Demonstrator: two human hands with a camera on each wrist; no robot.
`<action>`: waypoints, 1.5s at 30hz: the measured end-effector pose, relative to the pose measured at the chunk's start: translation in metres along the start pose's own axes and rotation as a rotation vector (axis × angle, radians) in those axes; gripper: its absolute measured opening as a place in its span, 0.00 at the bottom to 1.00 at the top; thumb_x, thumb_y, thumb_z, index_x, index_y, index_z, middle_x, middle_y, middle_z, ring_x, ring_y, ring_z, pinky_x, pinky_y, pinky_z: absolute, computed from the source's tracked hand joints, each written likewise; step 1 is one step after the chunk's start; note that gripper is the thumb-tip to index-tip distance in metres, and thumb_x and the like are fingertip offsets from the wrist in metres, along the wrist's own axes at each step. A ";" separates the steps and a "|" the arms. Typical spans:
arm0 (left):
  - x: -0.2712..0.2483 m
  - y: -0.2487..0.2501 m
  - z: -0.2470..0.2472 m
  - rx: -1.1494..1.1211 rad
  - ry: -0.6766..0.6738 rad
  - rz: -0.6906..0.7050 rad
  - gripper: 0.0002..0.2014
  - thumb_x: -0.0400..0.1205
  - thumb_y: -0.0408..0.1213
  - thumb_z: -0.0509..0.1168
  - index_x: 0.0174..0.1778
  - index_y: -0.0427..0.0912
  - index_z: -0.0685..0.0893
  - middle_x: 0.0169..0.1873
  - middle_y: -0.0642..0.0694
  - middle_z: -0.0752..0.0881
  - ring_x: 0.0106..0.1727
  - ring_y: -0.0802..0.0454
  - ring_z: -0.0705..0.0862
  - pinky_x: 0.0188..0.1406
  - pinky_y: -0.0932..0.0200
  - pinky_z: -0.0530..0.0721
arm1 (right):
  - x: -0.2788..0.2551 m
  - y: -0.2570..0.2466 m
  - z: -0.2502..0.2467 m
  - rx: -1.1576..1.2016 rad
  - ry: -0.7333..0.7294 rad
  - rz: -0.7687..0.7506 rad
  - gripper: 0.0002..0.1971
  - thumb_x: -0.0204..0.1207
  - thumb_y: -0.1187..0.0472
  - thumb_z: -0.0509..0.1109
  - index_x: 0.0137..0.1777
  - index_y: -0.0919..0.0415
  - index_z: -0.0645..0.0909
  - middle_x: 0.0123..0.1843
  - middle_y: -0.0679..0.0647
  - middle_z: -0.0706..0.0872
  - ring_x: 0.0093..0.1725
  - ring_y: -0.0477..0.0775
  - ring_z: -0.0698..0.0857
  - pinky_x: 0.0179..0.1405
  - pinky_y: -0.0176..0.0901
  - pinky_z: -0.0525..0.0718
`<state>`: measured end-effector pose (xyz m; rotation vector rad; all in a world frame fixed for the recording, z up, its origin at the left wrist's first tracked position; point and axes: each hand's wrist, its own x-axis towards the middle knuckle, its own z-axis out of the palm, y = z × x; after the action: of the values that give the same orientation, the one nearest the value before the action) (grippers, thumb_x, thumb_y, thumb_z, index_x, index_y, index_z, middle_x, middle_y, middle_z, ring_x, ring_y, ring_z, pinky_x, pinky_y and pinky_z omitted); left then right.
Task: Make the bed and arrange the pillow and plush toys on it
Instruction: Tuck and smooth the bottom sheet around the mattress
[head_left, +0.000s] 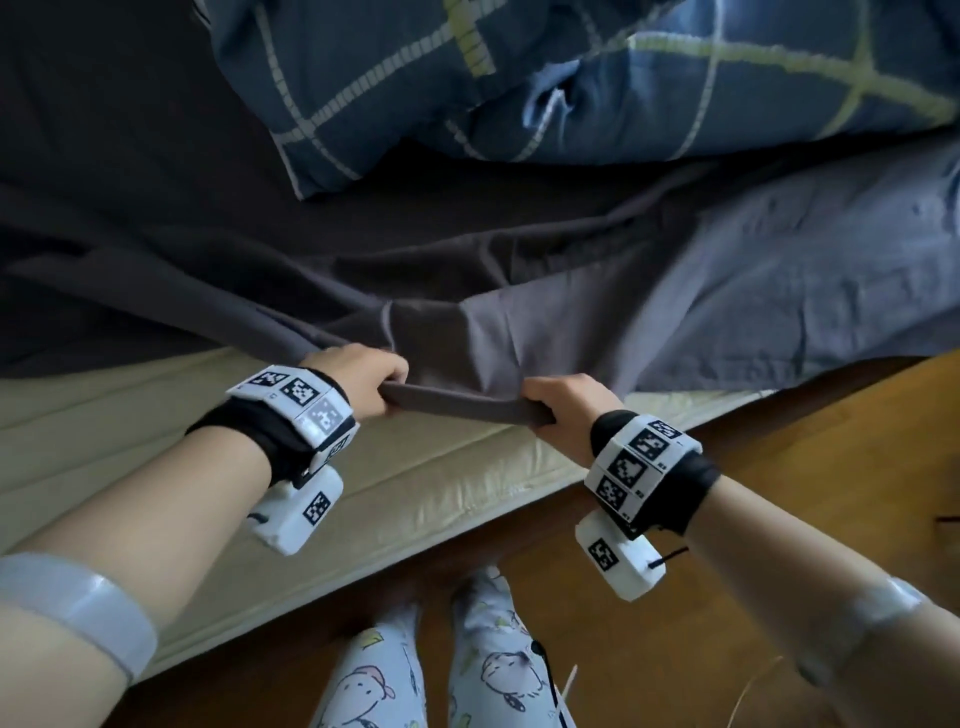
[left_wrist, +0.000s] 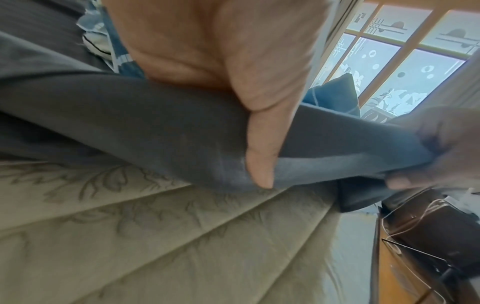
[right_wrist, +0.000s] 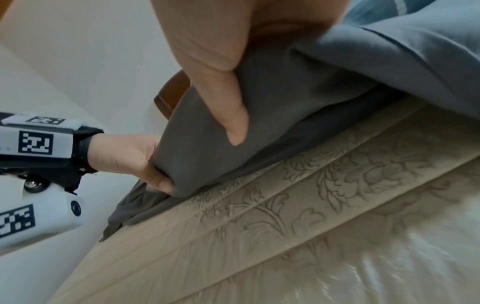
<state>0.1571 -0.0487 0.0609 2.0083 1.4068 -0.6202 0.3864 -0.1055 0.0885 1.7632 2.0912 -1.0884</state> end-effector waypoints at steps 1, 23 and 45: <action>-0.009 0.005 0.004 -0.017 -0.007 -0.019 0.09 0.74 0.44 0.67 0.33 0.52 0.71 0.39 0.52 0.80 0.49 0.44 0.82 0.46 0.55 0.76 | -0.009 0.000 0.000 -0.027 -0.018 0.003 0.07 0.76 0.64 0.62 0.51 0.57 0.79 0.48 0.56 0.84 0.48 0.59 0.82 0.41 0.41 0.73; -0.184 0.020 0.171 -0.576 -0.224 -0.064 0.06 0.73 0.46 0.73 0.31 0.55 0.84 0.31 0.54 0.84 0.37 0.60 0.81 0.37 0.67 0.75 | -0.167 0.012 0.124 -0.285 -0.147 0.383 0.13 0.77 0.65 0.60 0.59 0.51 0.75 0.57 0.57 0.84 0.56 0.63 0.84 0.43 0.46 0.76; -0.147 0.309 0.158 0.111 -0.186 0.021 0.12 0.81 0.54 0.56 0.52 0.55 0.81 0.54 0.51 0.85 0.56 0.48 0.84 0.54 0.53 0.82 | -0.307 0.211 0.116 0.025 -0.226 0.601 0.13 0.78 0.60 0.63 0.62 0.57 0.77 0.64 0.57 0.80 0.61 0.63 0.81 0.56 0.52 0.81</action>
<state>0.3949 -0.3366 0.1123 1.9899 1.2640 -0.8697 0.6278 -0.4122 0.0990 1.9765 1.2883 -1.0626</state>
